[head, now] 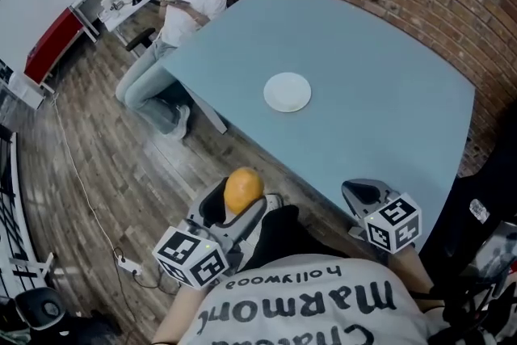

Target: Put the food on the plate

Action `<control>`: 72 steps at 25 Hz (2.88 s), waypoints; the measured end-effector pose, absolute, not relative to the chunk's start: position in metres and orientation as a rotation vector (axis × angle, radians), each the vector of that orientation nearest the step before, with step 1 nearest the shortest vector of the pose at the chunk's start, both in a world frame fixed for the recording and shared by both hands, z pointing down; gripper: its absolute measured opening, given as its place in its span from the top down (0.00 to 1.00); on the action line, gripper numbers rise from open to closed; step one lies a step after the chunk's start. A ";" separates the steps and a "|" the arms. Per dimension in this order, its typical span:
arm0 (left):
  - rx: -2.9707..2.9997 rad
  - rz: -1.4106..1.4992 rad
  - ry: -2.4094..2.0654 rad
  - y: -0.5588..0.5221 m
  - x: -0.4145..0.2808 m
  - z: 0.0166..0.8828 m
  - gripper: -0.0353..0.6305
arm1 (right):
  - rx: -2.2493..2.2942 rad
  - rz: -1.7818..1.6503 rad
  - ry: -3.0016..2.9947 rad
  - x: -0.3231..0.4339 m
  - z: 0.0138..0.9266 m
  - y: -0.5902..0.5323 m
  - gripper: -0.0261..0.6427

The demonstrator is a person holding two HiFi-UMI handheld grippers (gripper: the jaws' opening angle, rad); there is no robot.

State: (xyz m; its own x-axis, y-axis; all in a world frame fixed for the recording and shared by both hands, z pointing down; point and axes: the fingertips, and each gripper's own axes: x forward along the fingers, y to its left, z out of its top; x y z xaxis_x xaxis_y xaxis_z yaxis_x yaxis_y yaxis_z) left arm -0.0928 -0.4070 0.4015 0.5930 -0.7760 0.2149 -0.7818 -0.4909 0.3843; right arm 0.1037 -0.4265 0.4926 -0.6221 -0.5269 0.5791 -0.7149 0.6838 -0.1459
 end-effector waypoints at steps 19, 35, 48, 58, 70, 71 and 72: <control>2.476 0.022 -1.046 -0.576 -0.096 0.401 0.42 | 1.110 0.558 -2.354 0.082 0.479 -0.547 0.95; 2.583 0.440 -0.841 -0.702 -0.072 0.465 0.42 | 1.279 0.779 -2.271 0.071 0.487 -0.616 0.95; 2.662 1.022 -0.558 -0.749 -0.027 0.562 0.42 | 1.517 1.145 -2.248 0.085 0.493 -0.660 0.95; 2.758 1.275 -0.300 -0.753 -0.006 0.594 0.42 | 1.538 1.182 -2.218 0.083 0.503 -0.678 0.95; 2.858 1.304 -0.224 -0.754 0.001 0.597 0.42 | 1.500 1.208 -2.294 0.078 0.504 -0.693 0.95; 2.861 1.318 -0.218 -0.753 0.000 0.599 0.42 | 1.493 1.206 -2.310 0.078 0.502 -0.693 0.95; 2.861 1.329 -0.213 -0.752 0.000 0.601 0.42 | 1.488 1.205 -2.321 0.078 0.502 -0.693 0.95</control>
State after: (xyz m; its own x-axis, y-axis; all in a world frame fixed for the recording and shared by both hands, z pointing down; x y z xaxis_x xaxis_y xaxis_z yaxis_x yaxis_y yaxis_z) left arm -0.0003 -0.7515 0.6007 0.6378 -0.1300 0.7592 -0.1135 -0.9908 -0.0743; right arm 0.0782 -0.6933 0.5016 -0.5043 -0.7067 0.4962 -0.8126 0.1939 -0.5497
